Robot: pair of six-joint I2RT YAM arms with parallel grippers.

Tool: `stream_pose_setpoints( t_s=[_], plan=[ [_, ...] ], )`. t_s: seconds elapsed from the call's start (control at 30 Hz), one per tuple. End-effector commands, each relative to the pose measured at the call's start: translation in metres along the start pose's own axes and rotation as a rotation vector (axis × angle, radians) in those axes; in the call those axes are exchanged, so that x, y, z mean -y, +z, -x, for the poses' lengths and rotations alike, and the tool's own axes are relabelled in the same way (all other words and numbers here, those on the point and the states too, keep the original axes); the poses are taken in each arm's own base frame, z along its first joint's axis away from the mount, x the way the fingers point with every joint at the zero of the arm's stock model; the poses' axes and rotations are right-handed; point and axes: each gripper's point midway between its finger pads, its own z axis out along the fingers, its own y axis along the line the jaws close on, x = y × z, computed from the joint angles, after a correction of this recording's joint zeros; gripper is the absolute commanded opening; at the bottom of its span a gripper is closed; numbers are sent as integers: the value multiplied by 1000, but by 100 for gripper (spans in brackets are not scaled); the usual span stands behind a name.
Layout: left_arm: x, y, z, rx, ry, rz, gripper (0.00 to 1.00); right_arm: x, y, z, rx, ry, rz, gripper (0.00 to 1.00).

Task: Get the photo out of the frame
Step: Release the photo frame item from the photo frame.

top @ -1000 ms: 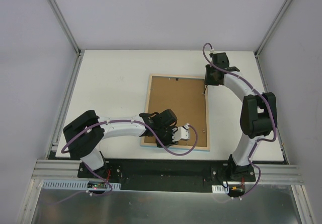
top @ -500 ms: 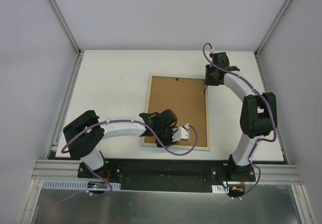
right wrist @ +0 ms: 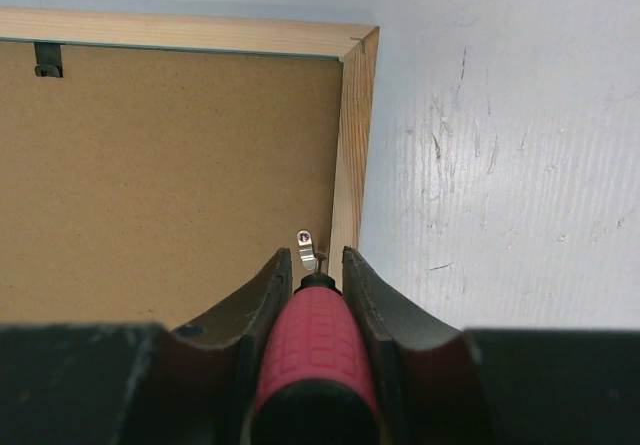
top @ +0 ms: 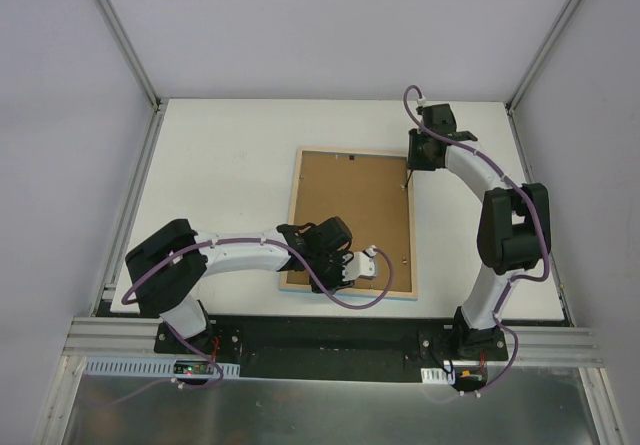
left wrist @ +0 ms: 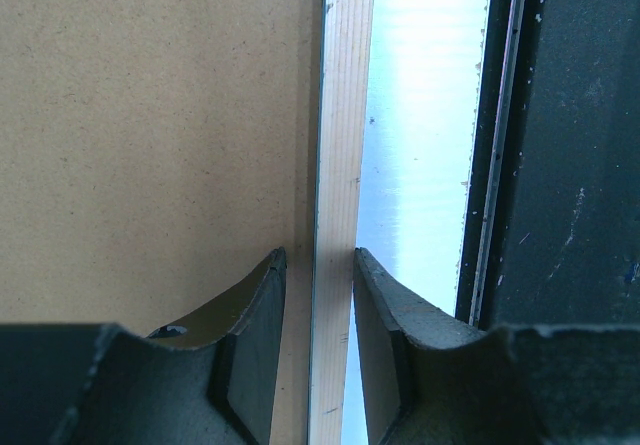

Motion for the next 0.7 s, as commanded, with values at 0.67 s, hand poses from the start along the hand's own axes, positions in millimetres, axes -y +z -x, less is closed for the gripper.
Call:
stream_pose_setpoints(
  t_s=[0.67],
  plan=[
    [-6,-6,-8,-31,35,56,53,-2,-39,39,139,23,77,1]
  ],
)
